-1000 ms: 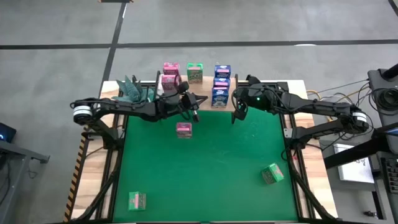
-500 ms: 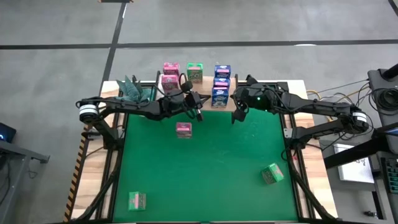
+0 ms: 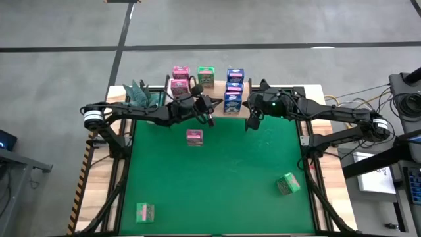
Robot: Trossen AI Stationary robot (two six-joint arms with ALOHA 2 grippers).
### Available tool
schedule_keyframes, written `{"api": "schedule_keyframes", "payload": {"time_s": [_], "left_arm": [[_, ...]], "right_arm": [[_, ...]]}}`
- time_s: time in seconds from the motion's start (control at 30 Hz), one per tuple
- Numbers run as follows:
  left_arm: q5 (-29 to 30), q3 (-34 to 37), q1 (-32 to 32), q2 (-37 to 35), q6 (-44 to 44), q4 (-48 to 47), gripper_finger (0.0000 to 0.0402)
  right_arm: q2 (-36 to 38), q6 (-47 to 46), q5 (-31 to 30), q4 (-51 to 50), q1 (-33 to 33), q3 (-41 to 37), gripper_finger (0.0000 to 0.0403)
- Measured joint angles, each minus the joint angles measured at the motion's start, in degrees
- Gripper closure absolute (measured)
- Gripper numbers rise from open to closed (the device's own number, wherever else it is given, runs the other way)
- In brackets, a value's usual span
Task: Stack cereal on shelf
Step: Put the blue cereal box on the shelf aligned with the other blue cereal boxes
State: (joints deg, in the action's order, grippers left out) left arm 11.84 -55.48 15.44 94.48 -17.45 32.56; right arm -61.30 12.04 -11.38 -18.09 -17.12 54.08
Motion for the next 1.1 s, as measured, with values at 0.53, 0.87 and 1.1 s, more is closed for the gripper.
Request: {"api": "schedule_keyframes", "payload": {"time_s": [0.53,0.87,1.1], "left_arm": [[-0.44,-0.02,0.07,2.03,0.45,3.02,0.0401],[-0.42,-0.02,0.07,1.97,1.44,3.01,0.0401],[-0.42,-0.02,0.22,1.92,1.46,3.57,0.0401]], "right_arm": [[0.00,0.70,-0.15,-0.04,0.00,0.00,0.0394],[0.08,0.60,-0.18,-0.08,0.00,0.00,0.0394],[0.11,0.48,-0.18,-0.09,0.00,0.00,0.0394]]}}
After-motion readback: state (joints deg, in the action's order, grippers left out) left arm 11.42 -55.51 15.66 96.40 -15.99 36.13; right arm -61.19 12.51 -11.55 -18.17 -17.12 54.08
